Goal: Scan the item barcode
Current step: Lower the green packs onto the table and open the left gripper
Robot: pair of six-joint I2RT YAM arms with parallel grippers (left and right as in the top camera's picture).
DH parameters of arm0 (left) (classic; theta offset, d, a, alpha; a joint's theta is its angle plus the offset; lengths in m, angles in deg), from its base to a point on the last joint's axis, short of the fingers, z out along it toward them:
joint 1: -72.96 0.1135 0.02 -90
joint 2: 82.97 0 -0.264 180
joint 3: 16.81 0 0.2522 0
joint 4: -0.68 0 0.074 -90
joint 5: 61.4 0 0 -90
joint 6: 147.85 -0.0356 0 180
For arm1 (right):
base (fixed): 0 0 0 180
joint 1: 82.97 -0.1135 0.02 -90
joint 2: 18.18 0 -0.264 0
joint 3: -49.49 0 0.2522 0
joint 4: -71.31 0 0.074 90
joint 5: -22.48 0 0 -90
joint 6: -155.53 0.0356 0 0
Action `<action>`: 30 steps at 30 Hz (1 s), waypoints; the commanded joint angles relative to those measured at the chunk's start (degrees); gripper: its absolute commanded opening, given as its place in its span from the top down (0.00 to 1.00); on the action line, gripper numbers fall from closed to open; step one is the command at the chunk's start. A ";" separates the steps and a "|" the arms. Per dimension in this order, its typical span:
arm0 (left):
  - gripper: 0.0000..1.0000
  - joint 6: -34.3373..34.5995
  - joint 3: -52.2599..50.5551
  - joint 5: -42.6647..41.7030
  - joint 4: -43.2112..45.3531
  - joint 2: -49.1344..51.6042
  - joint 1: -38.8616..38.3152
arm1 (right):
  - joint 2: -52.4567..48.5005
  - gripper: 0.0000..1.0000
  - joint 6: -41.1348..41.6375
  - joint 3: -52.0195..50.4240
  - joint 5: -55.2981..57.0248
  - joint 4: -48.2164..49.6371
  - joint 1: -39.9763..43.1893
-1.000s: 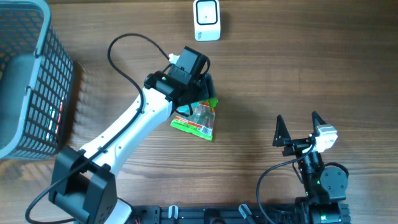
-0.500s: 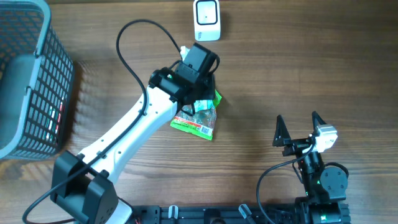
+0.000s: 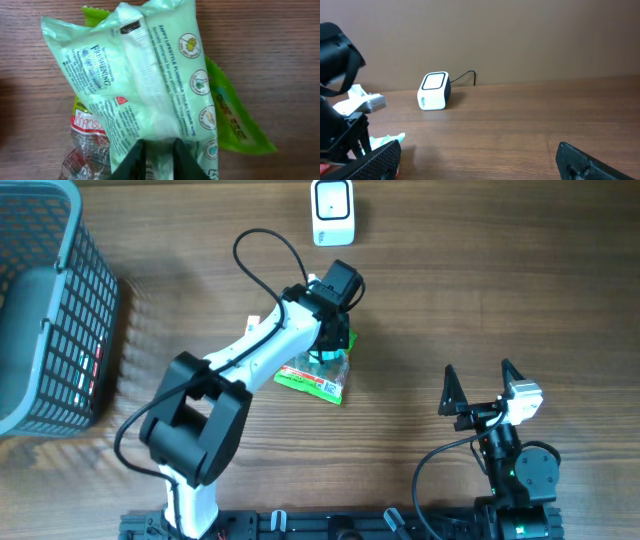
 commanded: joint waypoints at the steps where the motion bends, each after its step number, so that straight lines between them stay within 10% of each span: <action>1: 0.76 -0.76 -0.52 -3.69 -4.17 5.68 0.39 | 0.24 0.00 0.04 -0.07 0.57 0.15 0.28; 12: 0.25 -2.14 4.83 -3.65 -11.45 -8.39 1.88 | 0.24 0.00 0.02 -0.07 0.57 0.15 0.28; 13: 0.32 -2.12 4.81 -3.65 -12.52 -8.39 1.88 | 0.24 0.00 0.02 -0.07 0.57 0.15 0.28; 15: 0.89 -2.08 3.54 -3.65 -13.14 -7.78 1.64 | 0.24 0.00 0.04 -0.07 0.57 0.15 0.26; 16: 0.96 -1.68 2.54 -3.63 -12.96 -7.45 1.46 | 0.24 0.00 0.04 -0.07 0.57 0.15 0.28; 24: 0.96 -0.42 -13.81 -4.15 3.61 -3.06 1.25 | 0.24 0.00 0.04 -0.07 0.57 0.15 0.28; 30: 0.85 -2.43 -6.67 -4.09 -2.73 -9.29 4.07 | 0.17 0.00 0.04 -0.07 0.57 0.15 0.28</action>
